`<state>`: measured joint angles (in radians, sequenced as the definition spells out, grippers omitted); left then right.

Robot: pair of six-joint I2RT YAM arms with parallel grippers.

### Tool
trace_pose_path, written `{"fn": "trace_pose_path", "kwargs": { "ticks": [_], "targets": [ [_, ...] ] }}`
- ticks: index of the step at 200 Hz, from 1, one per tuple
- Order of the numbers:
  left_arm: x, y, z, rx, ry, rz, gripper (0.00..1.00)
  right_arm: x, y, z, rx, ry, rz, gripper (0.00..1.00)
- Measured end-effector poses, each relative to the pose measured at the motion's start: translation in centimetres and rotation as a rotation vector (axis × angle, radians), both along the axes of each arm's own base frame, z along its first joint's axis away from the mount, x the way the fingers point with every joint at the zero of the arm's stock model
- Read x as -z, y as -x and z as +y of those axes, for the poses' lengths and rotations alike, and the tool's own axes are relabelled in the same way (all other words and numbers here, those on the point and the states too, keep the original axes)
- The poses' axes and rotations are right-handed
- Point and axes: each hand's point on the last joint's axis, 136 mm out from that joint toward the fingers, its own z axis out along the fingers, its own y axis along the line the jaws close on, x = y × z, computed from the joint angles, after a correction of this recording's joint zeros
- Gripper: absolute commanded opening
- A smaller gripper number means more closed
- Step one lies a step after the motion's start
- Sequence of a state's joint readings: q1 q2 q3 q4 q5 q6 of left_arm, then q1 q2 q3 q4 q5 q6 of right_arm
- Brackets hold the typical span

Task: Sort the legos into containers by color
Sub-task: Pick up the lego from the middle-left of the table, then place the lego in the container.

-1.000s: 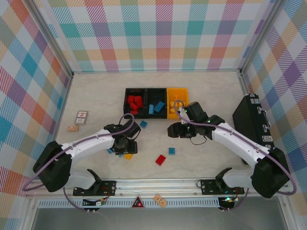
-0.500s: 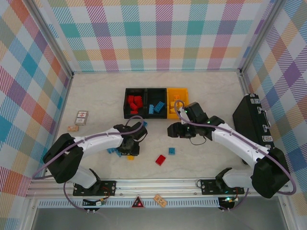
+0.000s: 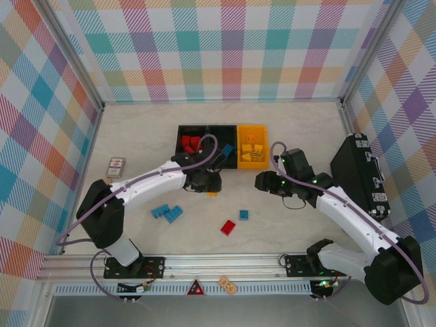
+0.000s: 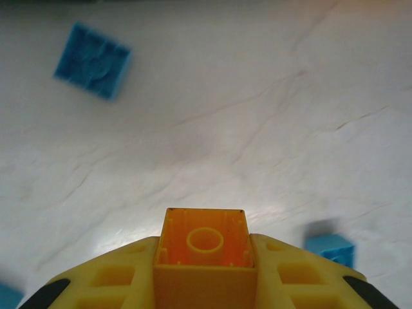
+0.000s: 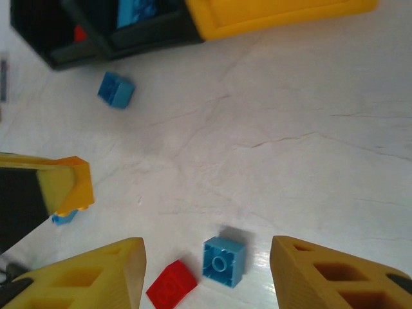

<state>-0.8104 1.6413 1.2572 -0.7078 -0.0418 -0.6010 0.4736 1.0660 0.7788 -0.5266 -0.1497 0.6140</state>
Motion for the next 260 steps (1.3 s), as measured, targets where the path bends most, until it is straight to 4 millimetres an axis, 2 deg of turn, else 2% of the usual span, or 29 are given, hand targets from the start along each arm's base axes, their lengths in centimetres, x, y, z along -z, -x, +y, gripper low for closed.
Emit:
{"fn": "trace_pose_path", "kwargs": {
  "ticks": [42, 103, 169, 200, 211, 236, 260],
  "targets": [
    [-0.4, -3.9, -4.7, 0.036, 0.041, -0.021, 0.2, 1.1, 0.1, -2.4, 0.097, 0.017, 0.031, 0.54],
    [-2.3, -10.1, -10.8, 0.071, 0.106, -0.135, 0.19, 2.5, 1.0, -3.1, 0.13, 0.018, 0.069, 0.54],
    [-1.4, -16.4, -14.1, 0.078, 0.098, -0.23, 0.2, 2.4, 1.3, -3.4, 0.146, 0.005, 0.063, 0.54],
    [-0.6, -18.9, -14.7, 0.071, 0.092, -0.249, 0.21, 2.3, 1.4, -3.5, 0.152, 0.0, 0.062, 0.54],
    [-0.2, -19.5, -14.7, 0.066, 0.089, -0.247, 0.25, 2.3, 1.5, -3.5, 0.152, 0.001, 0.063, 0.54],
    [0.9, -19.6, -14.2, 0.062, 0.067, -0.225, 0.46, 2.3, 1.4, -3.7, 0.16, 0.001, 0.064, 0.54],
    [1.0, -19.6, -14.0, 0.067, 0.057, -0.224, 0.58, 2.3, 1.3, -3.8, 0.165, 0.002, 0.065, 0.54]
  ]
}}
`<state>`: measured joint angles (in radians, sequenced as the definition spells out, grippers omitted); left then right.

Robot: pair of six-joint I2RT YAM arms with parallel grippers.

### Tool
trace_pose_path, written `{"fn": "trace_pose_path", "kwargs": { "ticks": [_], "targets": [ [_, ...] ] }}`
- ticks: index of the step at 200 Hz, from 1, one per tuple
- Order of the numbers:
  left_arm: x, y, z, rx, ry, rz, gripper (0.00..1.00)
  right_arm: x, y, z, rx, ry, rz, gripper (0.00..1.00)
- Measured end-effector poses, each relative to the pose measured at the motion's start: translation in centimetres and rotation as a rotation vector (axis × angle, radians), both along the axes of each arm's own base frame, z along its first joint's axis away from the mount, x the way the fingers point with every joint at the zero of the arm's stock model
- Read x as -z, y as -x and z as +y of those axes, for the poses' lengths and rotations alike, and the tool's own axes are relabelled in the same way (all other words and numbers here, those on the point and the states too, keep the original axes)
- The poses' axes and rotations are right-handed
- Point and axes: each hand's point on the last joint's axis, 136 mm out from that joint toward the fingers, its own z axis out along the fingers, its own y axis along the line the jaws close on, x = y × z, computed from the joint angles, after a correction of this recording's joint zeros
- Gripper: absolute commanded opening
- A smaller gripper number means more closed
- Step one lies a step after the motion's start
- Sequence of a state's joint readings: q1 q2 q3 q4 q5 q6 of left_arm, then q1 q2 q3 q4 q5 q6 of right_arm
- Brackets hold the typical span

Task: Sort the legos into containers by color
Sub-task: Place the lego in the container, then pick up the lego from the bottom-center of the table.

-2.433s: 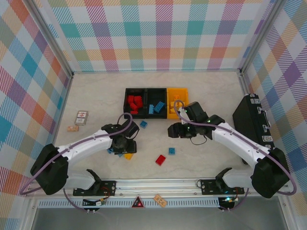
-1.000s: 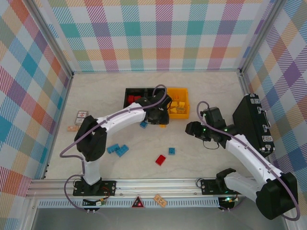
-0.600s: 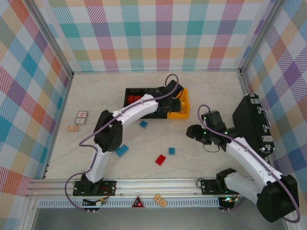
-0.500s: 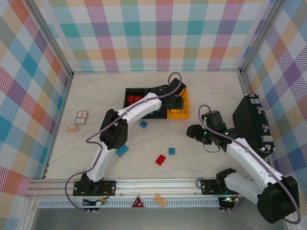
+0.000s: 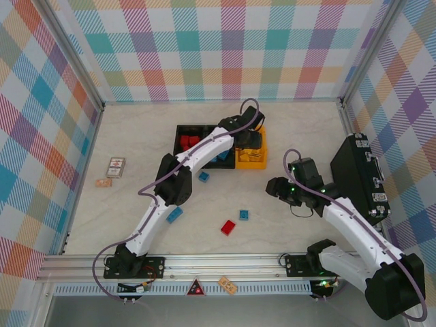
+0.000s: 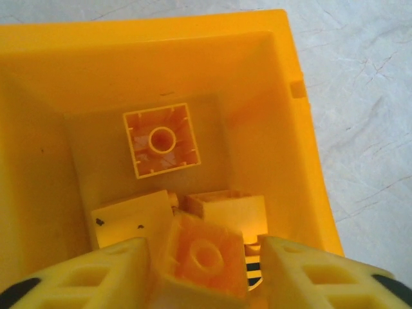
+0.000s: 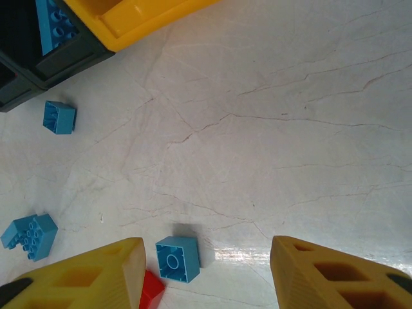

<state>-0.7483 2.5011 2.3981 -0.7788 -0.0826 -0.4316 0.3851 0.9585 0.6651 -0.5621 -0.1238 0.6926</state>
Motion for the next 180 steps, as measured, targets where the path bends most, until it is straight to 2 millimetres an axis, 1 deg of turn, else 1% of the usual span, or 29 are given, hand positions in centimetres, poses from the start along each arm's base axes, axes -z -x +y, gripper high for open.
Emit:
{"fn": "trace_pose_path", "kwargs": {
  "ticks": [31, 49, 78, 112, 130, 141, 160, 180],
  "targets": [
    [0.4, 0.3, 0.4, -0.003, -0.011, 0.006, 0.59, 0.3, 0.0, 0.0, 0.0, 0.004, 0.012, 0.54],
    [-0.1, 0.5, 0.6, -0.004, -0.01, 0.005, 0.59, 0.3, 0.0, 0.0, 0.0, 0.005, 0.013, 0.54],
    [-2.0, 0.9, 0.7, 0.0, 0.01, -0.016, 0.59, 0.4, 0.0, 0.0, 0.0, 0.006, 0.013, 0.54],
    [-5.1, 2.0, 0.8, 0.015, 0.049, -0.039, 0.59, 0.3, 0.0, 0.0, -0.001, 0.006, 0.013, 0.54],
    [-6.2, 2.9, 0.8, 0.027, 0.075, -0.047, 0.59, 0.4, 0.0, 0.0, -0.009, 0.01, 0.01, 0.54],
    [-6.5, 3.8, 1.1, 0.034, 0.085, -0.039, 0.59, 0.3, 0.0, 0.0, -0.017, 0.013, 0.006, 0.54],
    [-6.6, 5.4, 2.1, 0.034, 0.09, -0.021, 0.6, 0.2, 0.1, 0.1, -0.03, 0.014, 0.006, 0.54],
    [-6.6, 7.3, 3.7, 0.034, 0.092, -0.004, 0.59, -0.1, -0.1, 0.5, -0.048, 0.015, 0.007, 0.54]
  ]
}}
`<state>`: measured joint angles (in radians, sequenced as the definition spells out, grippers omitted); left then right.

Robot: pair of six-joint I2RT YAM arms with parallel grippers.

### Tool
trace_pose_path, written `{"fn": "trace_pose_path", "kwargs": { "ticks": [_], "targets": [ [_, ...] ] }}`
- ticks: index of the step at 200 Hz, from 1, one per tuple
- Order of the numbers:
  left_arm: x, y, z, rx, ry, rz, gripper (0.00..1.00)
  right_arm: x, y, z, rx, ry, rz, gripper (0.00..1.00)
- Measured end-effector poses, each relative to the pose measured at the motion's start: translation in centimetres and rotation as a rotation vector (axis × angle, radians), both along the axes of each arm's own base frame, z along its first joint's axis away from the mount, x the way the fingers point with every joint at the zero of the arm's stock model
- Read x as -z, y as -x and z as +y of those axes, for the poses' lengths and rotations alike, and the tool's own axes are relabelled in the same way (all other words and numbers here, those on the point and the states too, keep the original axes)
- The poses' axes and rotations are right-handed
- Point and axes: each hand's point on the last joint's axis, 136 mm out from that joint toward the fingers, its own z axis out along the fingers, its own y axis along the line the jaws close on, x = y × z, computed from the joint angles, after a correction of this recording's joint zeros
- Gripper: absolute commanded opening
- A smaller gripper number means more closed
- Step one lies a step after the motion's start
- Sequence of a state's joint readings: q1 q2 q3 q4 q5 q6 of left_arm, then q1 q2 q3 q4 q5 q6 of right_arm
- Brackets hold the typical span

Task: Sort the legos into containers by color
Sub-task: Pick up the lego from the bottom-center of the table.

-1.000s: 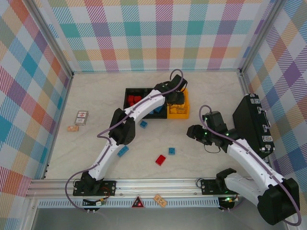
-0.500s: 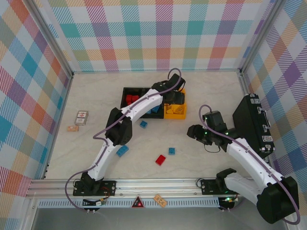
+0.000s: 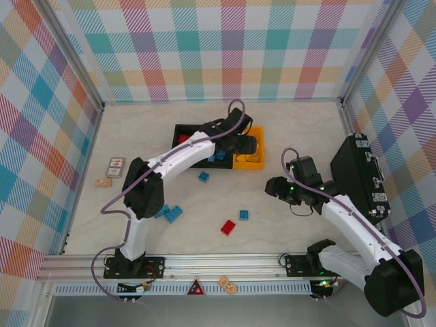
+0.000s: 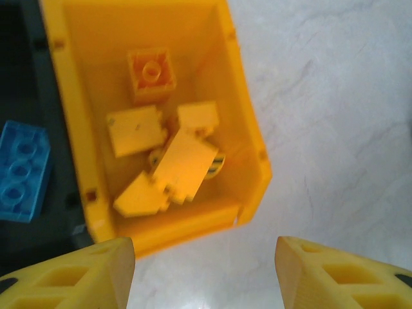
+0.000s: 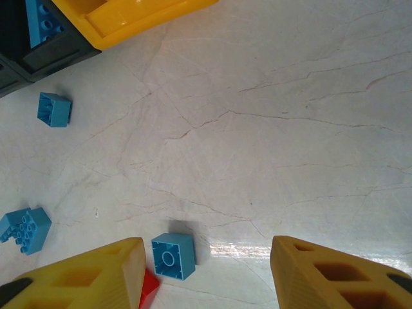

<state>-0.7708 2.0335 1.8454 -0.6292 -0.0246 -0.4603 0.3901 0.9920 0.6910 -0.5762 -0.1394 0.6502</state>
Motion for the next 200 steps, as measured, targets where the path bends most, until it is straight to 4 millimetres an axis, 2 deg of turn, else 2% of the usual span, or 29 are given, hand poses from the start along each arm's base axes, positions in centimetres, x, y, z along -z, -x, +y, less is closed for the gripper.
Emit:
{"fn": "trace_pose_path", "kwargs": {
  "ticks": [24, 50, 101, 127, 155, 200],
  "targets": [
    [-0.1, 2.4, 2.3, -0.011, 0.01, 0.021, 0.59, -0.2, 0.1, 1.0, -0.038, 0.005, 0.005, 0.54],
    [0.2, 5.1, 5.5, -0.035, 0.021, 0.047, 0.59, 0.4, 0.9, 3.0, -0.113, 0.023, 0.031, 0.55],
    [3.7, 11.5, 12.5, -0.1, 0.012, 0.158, 0.6, 2.9, 2.7, 6.4, -0.213, 0.103, 0.118, 0.56],
    [4.8, 14.5, 15.1, -0.125, 0.014, 0.189, 0.62, 4.3, 3.3, 7.7, -0.243, 0.154, 0.162, 0.57],
    [5.0, 16.8, 17.1, -0.156, 0.033, 0.199, 0.62, 6.0, 3.7, 8.5, -0.255, 0.203, 0.21, 0.57],
    [6.6, 18.3, 18.5, -0.193, 0.023, 0.238, 0.62, 7.9, 3.7, 9.6, -0.263, 0.254, 0.261, 0.56]
  ]
}}
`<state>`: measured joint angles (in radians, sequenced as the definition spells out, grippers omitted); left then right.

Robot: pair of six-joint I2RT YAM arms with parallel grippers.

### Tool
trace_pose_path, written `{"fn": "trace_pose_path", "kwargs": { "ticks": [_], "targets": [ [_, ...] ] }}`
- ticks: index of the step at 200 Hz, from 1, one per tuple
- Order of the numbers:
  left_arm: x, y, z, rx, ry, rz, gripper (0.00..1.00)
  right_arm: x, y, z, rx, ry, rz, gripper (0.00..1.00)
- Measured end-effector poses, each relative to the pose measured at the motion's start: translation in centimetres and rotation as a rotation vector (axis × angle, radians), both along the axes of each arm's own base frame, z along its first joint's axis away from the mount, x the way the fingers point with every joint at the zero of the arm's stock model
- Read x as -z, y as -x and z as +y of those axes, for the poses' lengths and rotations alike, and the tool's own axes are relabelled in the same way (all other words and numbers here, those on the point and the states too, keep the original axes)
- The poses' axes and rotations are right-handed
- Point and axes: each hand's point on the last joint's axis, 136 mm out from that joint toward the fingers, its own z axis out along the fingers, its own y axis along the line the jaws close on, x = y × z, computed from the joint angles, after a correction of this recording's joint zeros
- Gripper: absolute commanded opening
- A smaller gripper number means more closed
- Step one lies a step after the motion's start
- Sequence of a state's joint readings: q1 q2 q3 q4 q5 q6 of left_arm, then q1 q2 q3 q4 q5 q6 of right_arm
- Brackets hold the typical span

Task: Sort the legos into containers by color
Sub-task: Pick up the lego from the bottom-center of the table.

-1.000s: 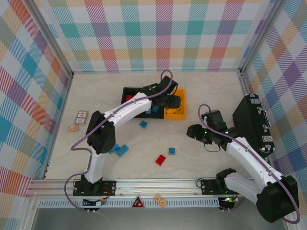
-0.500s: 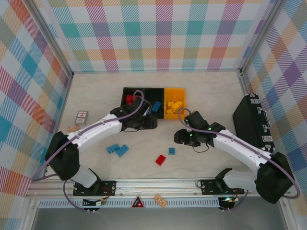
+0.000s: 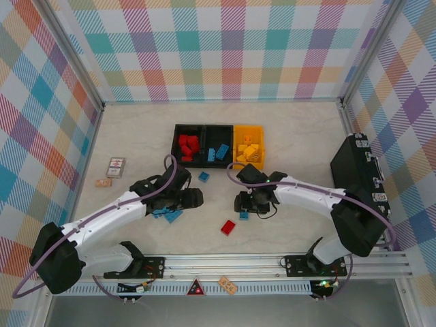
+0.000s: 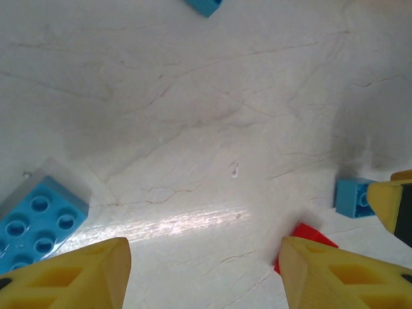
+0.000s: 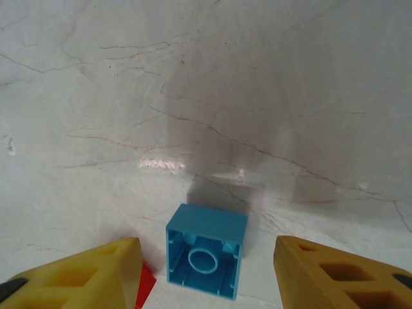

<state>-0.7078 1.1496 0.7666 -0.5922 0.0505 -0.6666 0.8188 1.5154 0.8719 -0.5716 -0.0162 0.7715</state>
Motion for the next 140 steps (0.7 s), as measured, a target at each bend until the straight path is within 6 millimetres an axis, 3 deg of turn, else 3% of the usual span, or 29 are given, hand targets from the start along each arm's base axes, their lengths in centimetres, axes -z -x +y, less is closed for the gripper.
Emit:
{"fn": "trace_pose_path", "kwargs": {
  "ticks": [19, 73, 140],
  "targets": [
    [0.5, 0.2, 0.2, -0.008, -0.006, 0.013, 0.62, 0.6, -0.1, 0.3, -0.002, 0.019, 0.012, 0.53],
    [1.0, 0.2, 0.3, -0.024, -0.006, 0.026, 0.62, 1.0, -0.4, 0.6, -0.006, 0.048, 0.018, 0.32],
    [1.3, 0.1, 0.2, -0.03, -0.008, 0.032, 0.61, -1.3, -1.8, 1.2, -0.03, 0.046, -0.04, 0.3]
  ]
}}
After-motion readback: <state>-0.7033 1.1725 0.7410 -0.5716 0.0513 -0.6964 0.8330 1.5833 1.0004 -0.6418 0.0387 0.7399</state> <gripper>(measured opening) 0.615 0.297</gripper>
